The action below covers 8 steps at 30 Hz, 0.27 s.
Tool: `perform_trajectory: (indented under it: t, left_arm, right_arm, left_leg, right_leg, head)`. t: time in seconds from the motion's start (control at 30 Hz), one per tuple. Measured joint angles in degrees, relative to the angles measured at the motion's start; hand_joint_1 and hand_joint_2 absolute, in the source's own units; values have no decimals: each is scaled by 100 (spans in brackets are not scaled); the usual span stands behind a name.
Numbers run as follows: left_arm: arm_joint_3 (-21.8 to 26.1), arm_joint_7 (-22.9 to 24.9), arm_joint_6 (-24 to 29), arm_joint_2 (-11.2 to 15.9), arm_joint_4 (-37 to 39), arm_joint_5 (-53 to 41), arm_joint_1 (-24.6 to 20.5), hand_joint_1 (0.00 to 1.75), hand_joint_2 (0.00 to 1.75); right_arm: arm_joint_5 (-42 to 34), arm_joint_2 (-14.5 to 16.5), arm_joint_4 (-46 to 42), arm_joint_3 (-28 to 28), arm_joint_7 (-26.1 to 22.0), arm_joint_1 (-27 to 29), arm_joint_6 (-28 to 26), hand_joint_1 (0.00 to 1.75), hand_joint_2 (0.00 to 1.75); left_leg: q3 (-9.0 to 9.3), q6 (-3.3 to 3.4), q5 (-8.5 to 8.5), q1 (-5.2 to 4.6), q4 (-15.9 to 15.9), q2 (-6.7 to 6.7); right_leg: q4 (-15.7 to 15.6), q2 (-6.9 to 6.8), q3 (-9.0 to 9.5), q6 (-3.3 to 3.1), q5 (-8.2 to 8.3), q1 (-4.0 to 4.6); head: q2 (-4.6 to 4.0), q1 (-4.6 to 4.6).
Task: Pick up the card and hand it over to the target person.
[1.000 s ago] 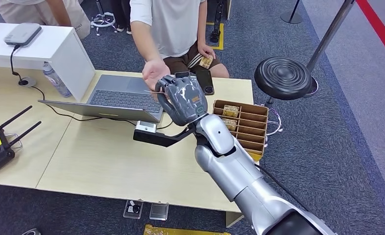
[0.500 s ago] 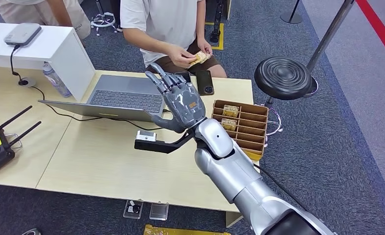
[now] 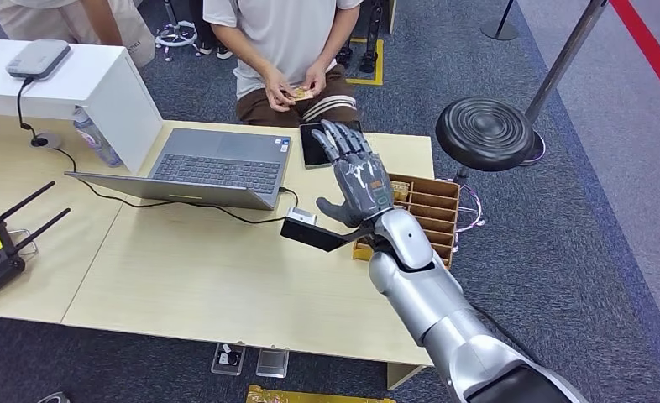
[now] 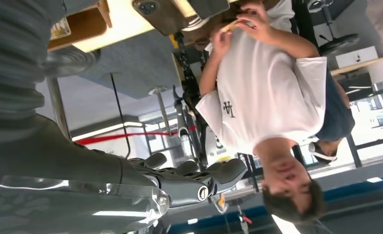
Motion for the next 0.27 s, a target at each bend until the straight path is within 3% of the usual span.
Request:
perform_trajectory:
  t: [0.27]
  left_arm:
    - [-5,73,-98,-9,-3,-176,66,0,0]
  right_arm:
    - [545,-278,-229,-153,317,304,-204,0,175]
  left_leg:
    - [-3,0,1,0,-1,1]
  right_leg:
    - [-2,1,-3,0,2,0]
  head:
    - [0,0]
